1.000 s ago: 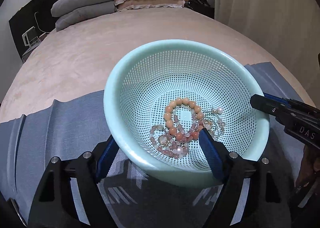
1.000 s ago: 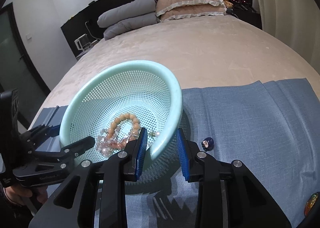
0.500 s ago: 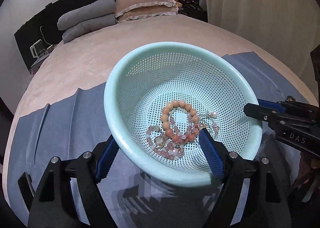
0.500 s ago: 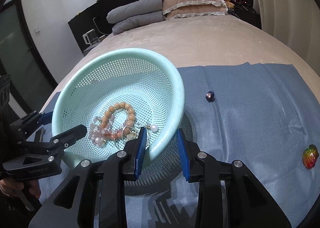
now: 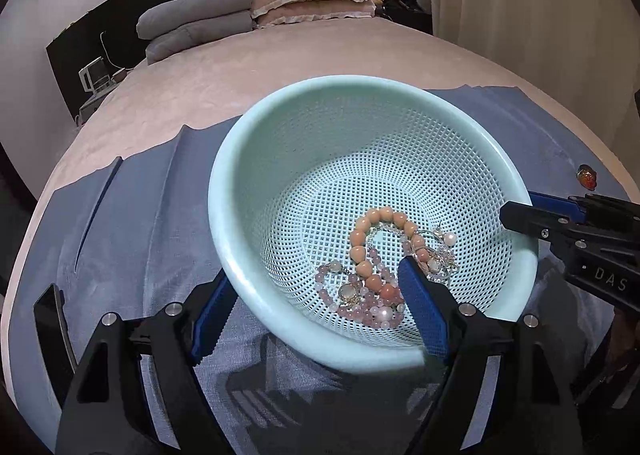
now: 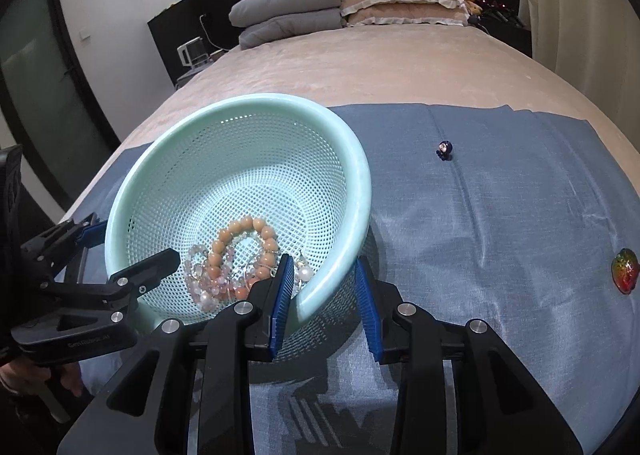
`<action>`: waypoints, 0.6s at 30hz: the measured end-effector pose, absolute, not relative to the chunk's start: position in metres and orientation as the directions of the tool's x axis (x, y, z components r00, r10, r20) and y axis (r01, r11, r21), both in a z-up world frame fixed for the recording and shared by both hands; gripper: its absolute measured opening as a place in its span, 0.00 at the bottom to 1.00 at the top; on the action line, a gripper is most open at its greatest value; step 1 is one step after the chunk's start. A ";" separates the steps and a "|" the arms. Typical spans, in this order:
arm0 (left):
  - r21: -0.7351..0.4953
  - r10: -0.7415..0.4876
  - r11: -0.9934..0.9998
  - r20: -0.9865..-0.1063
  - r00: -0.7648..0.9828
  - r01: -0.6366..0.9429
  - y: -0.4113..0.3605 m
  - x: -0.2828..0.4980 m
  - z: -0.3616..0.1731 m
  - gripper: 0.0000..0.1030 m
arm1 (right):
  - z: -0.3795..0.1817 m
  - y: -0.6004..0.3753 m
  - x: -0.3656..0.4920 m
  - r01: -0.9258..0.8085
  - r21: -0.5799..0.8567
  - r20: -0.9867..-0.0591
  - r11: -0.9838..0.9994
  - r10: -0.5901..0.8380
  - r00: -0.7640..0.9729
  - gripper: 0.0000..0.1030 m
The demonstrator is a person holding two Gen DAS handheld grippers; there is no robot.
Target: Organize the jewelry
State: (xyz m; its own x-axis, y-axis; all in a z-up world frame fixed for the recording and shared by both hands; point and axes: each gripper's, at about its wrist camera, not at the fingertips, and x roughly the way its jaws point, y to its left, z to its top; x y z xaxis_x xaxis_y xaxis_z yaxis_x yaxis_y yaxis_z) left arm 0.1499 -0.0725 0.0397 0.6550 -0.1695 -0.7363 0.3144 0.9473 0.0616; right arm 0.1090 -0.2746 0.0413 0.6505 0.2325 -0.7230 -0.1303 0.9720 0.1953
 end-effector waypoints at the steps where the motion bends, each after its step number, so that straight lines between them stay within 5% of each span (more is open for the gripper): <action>1: 0.056 -0.173 0.947 -0.738 0.652 0.315 -0.072 0.151 0.038 0.80 | 0.041 -0.275 0.109 -0.130 0.204 -0.721 0.970 0.239 0.650 0.30; 4: 0.060 -0.151 0.958 -0.726 0.671 0.281 -0.070 0.148 0.036 0.95 | 0.041 -0.274 0.105 -0.134 0.198 -0.713 0.971 0.236 0.660 0.44; 6: 0.050 -0.146 0.966 -0.705 0.694 0.254 -0.062 0.145 0.039 0.95 | 0.045 -0.276 0.098 -0.130 0.165 -0.694 0.978 0.209 0.689 0.65; 11: -0.014 -0.137 0.984 -0.687 0.714 0.175 -0.040 0.129 0.045 0.95 | 0.049 -0.282 0.071 -0.144 0.134 -0.660 0.980 0.197 0.725 0.83; 18: -0.095 -0.158 0.987 -0.613 0.774 0.126 -0.024 0.082 0.054 0.95 | 0.049 -0.278 0.027 -0.107 0.065 -0.602 0.992 0.124 0.789 0.90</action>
